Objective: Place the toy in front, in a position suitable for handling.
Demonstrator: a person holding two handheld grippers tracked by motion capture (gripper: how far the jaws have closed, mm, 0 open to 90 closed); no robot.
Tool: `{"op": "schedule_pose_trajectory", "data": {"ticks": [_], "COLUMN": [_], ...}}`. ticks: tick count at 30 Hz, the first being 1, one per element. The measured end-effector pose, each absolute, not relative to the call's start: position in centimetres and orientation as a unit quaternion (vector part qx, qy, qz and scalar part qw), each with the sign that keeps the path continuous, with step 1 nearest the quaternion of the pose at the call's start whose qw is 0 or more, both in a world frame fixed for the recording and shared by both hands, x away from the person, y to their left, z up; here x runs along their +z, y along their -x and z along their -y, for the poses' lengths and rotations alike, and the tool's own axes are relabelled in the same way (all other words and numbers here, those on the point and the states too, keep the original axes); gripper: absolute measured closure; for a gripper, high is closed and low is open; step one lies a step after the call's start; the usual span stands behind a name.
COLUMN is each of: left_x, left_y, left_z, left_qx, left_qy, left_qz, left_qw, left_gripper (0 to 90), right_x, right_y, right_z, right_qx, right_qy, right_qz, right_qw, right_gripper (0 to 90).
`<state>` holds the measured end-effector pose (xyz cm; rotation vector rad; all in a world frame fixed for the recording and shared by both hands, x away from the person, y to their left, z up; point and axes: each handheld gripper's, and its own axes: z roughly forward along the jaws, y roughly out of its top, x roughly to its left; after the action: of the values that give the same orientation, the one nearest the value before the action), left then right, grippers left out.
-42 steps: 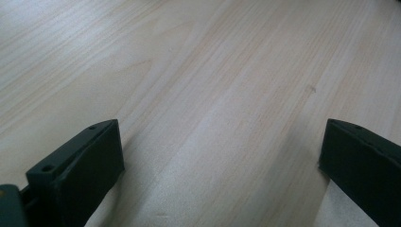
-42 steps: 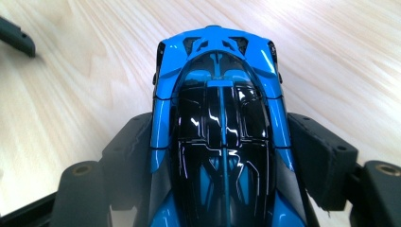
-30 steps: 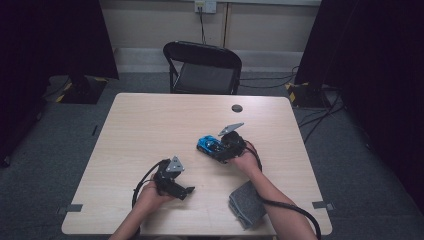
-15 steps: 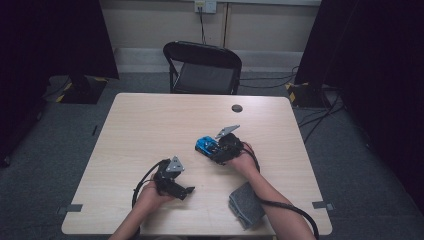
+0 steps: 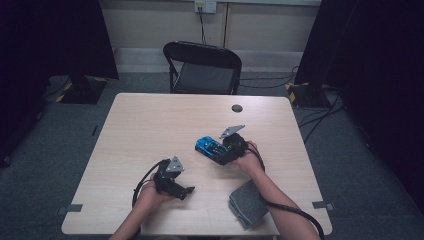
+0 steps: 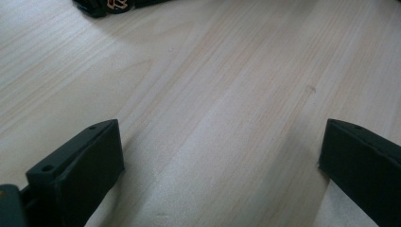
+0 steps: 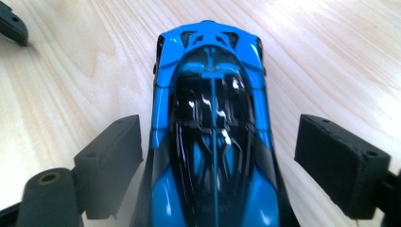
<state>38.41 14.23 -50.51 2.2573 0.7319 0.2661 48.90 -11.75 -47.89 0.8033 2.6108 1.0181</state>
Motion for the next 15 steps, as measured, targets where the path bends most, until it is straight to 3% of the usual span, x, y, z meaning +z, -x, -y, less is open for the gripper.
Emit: {"op": "schedule_pose_trajectory", "data": {"ticks": [7, 11, 15], "left_x": [-50.1, -49.7, -49.1], "left_y": [-38.4, -38.3, -38.0], "left_z": [-14.0, -13.6, -12.9], "left_qx": [0.093, 0.084, 0.075], "left_qy": [-0.877, -0.876, -0.881], "left_qz": [-0.300, -0.297, -0.281], "left_qw": [0.365, 0.370, 0.374], "left_gripper": [1.9, 17.2, 18.2], "right_x": [-47.0, -46.2, -45.8], "right_y": [-47.9, -47.5, -47.1], "right_z": [13.9, 15.4, 16.7], "right_qx": [0.351, 0.357, 0.361], "right_qy": [-0.282, -0.290, -0.298], "right_qz": [-0.886, -0.880, -0.875], "right_qw": [0.111, 0.120, 0.125], "right_gripper": [14.6, 14.5, 14.5]}}
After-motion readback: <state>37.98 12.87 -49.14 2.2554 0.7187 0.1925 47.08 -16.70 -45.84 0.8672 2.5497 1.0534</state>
